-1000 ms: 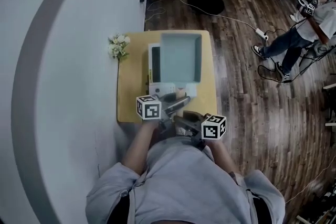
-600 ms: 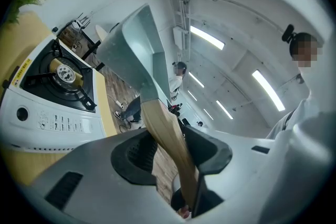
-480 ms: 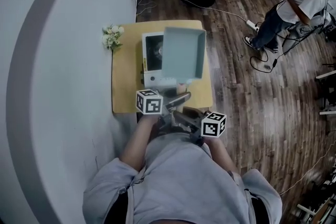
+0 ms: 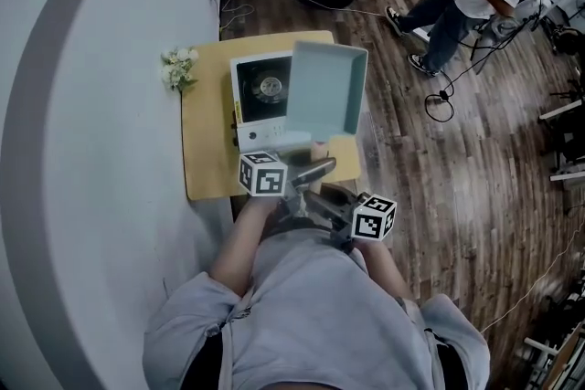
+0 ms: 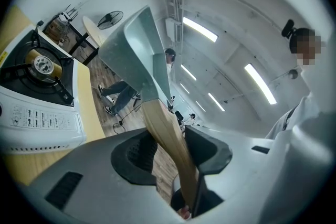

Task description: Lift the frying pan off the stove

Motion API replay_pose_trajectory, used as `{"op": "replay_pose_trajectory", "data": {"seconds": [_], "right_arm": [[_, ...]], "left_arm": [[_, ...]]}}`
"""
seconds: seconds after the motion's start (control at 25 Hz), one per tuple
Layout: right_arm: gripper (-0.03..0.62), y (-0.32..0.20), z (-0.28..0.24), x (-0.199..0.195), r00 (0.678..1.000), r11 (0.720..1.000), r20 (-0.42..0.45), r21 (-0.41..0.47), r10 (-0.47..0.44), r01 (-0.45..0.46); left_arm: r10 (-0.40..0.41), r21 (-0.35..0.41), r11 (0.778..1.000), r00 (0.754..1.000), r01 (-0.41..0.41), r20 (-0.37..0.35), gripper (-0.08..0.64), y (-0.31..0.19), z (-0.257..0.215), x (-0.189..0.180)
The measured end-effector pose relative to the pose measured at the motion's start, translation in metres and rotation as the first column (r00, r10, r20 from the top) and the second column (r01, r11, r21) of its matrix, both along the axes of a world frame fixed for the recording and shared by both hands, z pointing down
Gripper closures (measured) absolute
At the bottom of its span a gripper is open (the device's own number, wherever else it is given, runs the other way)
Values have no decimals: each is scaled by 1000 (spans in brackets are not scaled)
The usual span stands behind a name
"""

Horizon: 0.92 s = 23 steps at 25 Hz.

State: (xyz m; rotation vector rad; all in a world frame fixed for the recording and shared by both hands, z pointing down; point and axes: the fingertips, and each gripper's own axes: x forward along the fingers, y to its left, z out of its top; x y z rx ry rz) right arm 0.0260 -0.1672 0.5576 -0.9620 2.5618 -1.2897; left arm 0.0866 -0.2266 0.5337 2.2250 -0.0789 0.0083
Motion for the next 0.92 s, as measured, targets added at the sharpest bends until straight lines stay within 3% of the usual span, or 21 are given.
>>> {"op": "replay_pose_trajectory", "data": {"seconds": [0.92], "right_arm": [[463,6,-1,9,1000,1000,-10,15,-12,12]], "left_arm": [[-9,10,1000,1000,9,-5,399,6,-3,9]]}}
